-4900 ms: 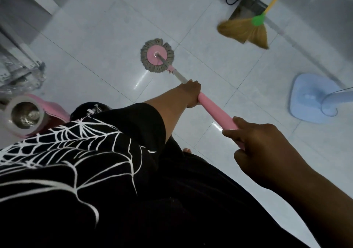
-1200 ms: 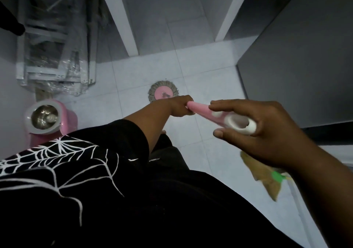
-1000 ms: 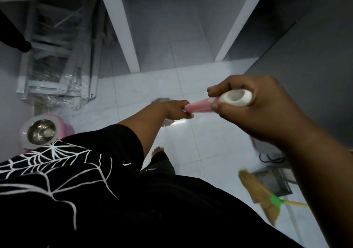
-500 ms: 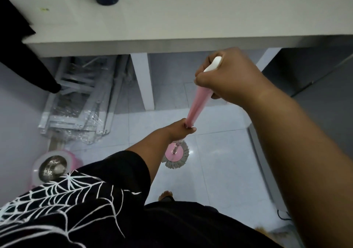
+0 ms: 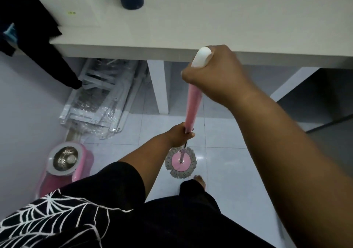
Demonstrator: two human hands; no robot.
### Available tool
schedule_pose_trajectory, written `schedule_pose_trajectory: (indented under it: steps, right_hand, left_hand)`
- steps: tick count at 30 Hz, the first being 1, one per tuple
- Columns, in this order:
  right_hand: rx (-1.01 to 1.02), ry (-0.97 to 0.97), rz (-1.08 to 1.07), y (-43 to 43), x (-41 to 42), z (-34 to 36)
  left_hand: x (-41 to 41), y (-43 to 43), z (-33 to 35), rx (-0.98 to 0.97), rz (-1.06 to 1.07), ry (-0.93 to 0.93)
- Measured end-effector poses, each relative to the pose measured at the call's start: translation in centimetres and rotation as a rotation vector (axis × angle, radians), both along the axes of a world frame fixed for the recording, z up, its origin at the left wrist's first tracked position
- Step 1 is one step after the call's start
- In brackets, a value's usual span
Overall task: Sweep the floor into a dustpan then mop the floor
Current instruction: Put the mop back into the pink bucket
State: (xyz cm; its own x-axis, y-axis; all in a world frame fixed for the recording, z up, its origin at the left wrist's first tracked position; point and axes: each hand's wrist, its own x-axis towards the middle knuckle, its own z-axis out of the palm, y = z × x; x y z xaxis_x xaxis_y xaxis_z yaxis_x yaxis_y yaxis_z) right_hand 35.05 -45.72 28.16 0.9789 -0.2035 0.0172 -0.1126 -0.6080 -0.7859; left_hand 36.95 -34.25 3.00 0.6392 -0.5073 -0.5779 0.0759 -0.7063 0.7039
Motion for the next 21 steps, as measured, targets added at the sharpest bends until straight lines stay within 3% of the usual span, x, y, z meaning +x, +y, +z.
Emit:
schedule_pose_trajectory:
  steps: [14,21]
  right_hand:
    - [0.251,-0.056,0.242,-5.5,2.0,-8.5]
    - [0.113,0.163,0.322,-5.8,0.8,-17.0]
  left_hand:
    - [1.2,-4.1,-0.3,0.088,0.128,0.02]
    - [2.0,-3.8,0.3,0.038,0.128,0.059]
